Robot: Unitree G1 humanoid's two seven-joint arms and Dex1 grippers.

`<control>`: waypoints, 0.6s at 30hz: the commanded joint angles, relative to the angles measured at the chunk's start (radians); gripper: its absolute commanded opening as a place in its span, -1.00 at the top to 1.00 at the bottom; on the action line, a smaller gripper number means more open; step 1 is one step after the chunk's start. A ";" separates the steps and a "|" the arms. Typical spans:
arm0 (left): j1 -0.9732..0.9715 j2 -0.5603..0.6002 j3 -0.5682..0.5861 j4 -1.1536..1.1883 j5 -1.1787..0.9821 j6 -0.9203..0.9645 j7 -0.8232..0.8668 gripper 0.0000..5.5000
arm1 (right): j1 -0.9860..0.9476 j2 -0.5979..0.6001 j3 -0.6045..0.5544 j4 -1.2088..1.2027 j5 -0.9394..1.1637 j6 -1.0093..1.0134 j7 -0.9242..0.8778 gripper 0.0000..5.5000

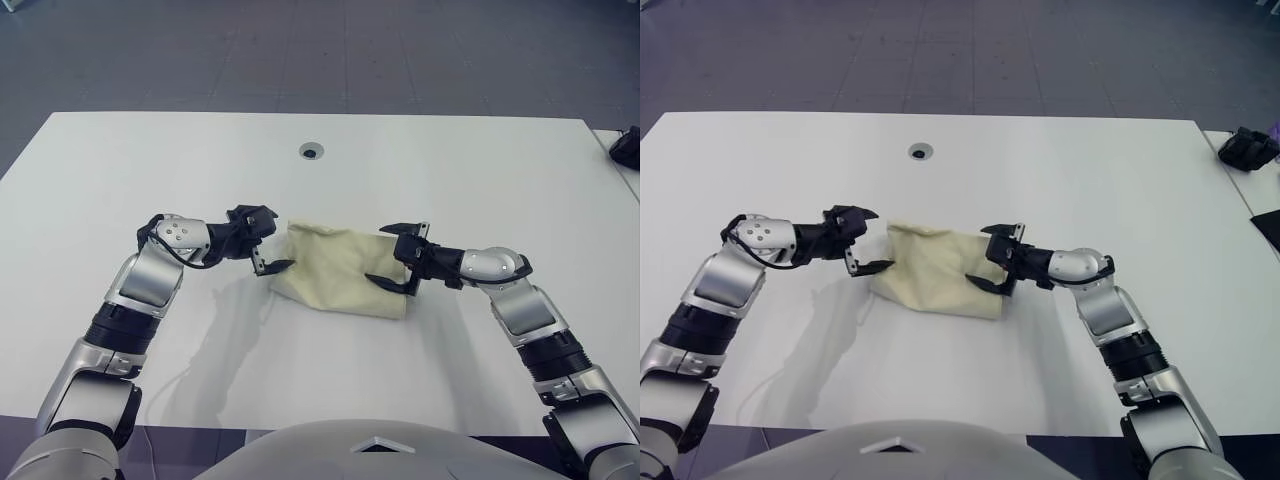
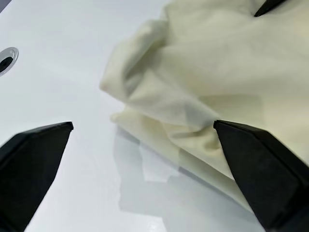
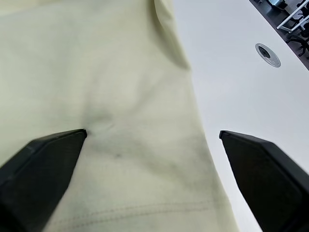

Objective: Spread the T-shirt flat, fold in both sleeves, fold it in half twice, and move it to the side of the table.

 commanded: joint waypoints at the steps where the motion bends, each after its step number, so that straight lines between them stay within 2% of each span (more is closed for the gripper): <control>1: -0.002 0.011 -0.013 0.052 0.037 -0.025 0.014 -0.96 | 0.000 -0.021 0.004 0.020 -0.022 0.008 0.012 -0.96; 8: 0.048 0.129 -0.005 0.026 0.050 -0.039 -0.079 -0.96 | 0.011 -0.031 0.001 0.026 -0.024 0.002 0.012 -0.96; 10: 0.027 0.128 -0.004 0.039 0.051 -0.052 -0.084 -0.96 | 0.038 -0.041 -0.010 0.001 -0.021 0.014 0.003 -0.96; 12: -0.010 0.084 0.035 0.017 -0.012 -0.024 -0.079 -0.96 | 0.060 -0.048 -0.016 -0.028 -0.016 0.024 0.000 -0.96; 15: -0.090 -0.044 0.119 -0.035 -0.136 0.066 -0.011 -0.96 | 0.100 -0.066 -0.023 -0.081 -0.002 0.042 0.013 -0.96; 18: -0.140 -0.154 0.126 -0.050 -0.195 0.115 0.043 -0.96 | 0.151 -0.098 -0.024 -0.113 0.003 0.049 0.027 -0.96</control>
